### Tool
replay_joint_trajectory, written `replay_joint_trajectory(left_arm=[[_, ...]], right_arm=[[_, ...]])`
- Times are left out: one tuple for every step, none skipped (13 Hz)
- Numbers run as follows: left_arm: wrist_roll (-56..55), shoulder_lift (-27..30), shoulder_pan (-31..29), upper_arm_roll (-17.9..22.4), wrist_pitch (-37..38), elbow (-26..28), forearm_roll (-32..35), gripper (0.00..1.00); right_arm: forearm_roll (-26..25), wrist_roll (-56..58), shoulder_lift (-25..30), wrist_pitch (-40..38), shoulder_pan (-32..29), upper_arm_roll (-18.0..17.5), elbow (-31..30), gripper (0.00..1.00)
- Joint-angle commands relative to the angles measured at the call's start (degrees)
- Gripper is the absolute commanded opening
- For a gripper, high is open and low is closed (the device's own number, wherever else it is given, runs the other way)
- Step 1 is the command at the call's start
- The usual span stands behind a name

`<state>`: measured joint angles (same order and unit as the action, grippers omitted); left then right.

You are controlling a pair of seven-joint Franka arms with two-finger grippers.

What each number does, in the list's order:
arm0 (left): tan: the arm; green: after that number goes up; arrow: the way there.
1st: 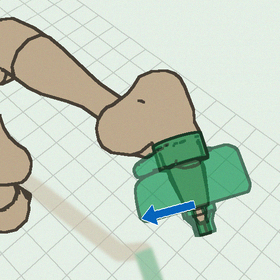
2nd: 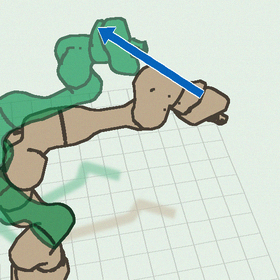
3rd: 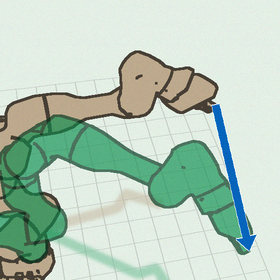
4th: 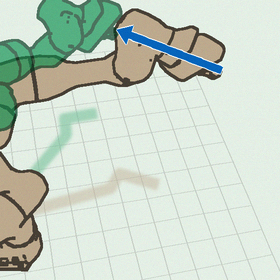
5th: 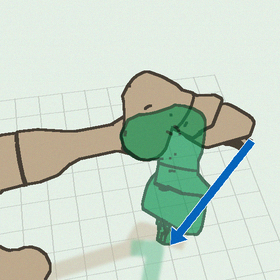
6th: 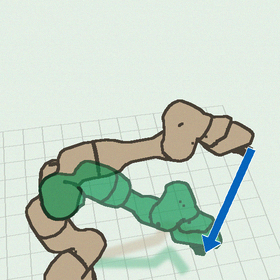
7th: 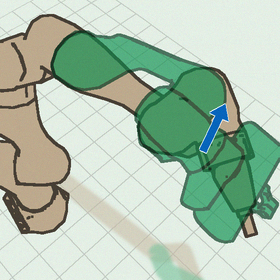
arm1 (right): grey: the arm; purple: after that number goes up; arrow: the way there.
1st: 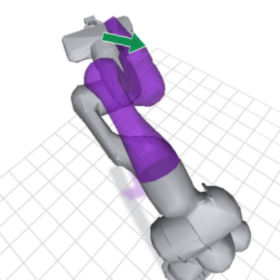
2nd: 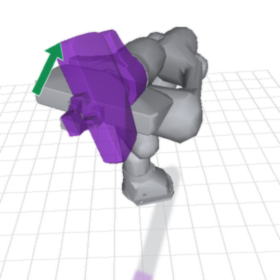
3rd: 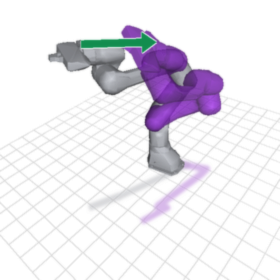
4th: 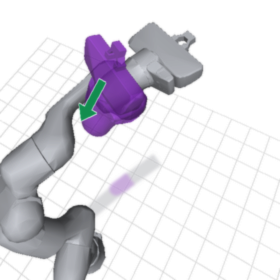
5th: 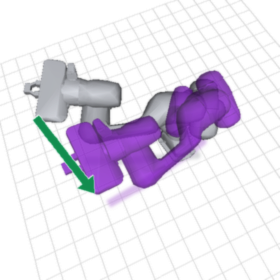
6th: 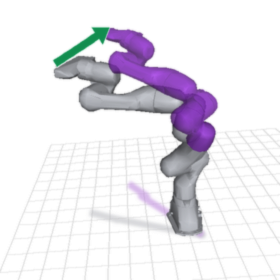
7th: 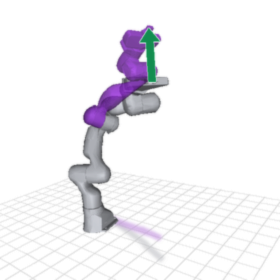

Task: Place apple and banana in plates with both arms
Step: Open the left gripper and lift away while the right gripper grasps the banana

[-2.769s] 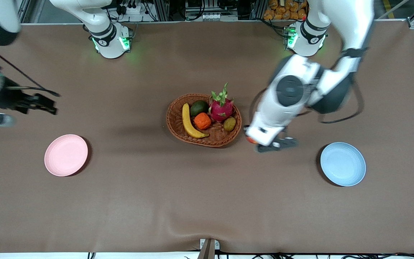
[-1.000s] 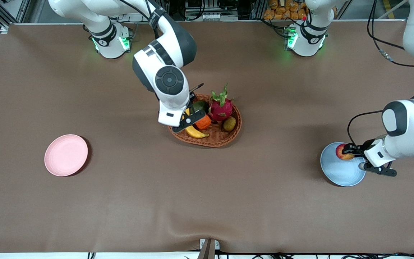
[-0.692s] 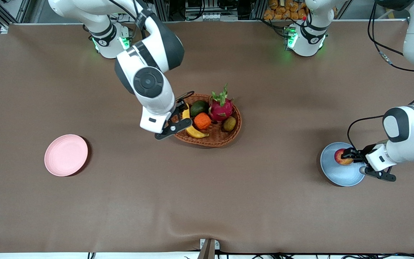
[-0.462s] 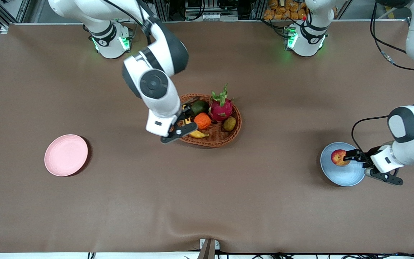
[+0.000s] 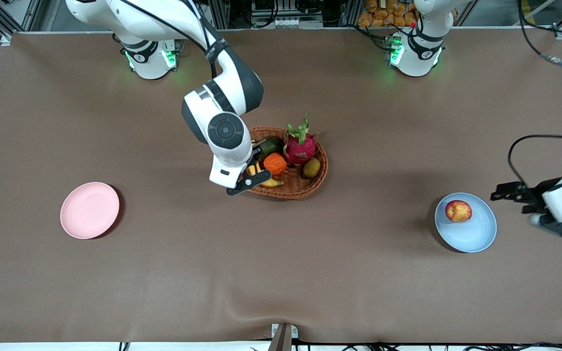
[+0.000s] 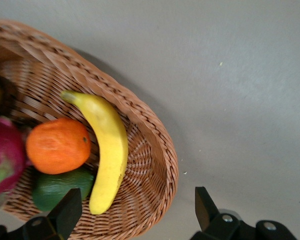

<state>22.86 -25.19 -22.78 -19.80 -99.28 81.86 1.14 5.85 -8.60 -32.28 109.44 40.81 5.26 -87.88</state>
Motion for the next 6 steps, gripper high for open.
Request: replay_joint_trajectory(left_arm=[[-5.87,6.53,0.02,-0.15,4.96,0.5,0.0,1.0],[-8.77,8.99,0.63,-0.24,5.84,0.5,0.0,1.0],[-11.84,11.19,1.33,-0.68,7.07,0.5,-0.09,1.0],[-16.05,12.69,1.42,-1.47,8.74,0.58,-0.44,1.0],[-22.01,14.01,1.43,-2.78,10.84,0.58,-0.61,1.0],[-26.59,15.07,1.43,-4.18,11.82,0.58,0.08,1.0]], right_arm=[[0.21,-3.16,0.55,6.29,1.37,-0.25,-6.23,1.0],[0.21,-5.44,0.12,7.7,2.59,-0.25,-6.95,1.0],[0.21,-8.16,-1.02,8.67,4.0,-0.25,-7.13,1.0],[0.21,-11.06,-1.73,9.12,5.14,-0.25,-7.39,1.0],[0.12,-13.35,-1.73,9.65,6.46,-0.25,-8.09,1.0],[0.21,-14.16,-1.73,10.87,6.73,-0.25,-9.05,1.0]])
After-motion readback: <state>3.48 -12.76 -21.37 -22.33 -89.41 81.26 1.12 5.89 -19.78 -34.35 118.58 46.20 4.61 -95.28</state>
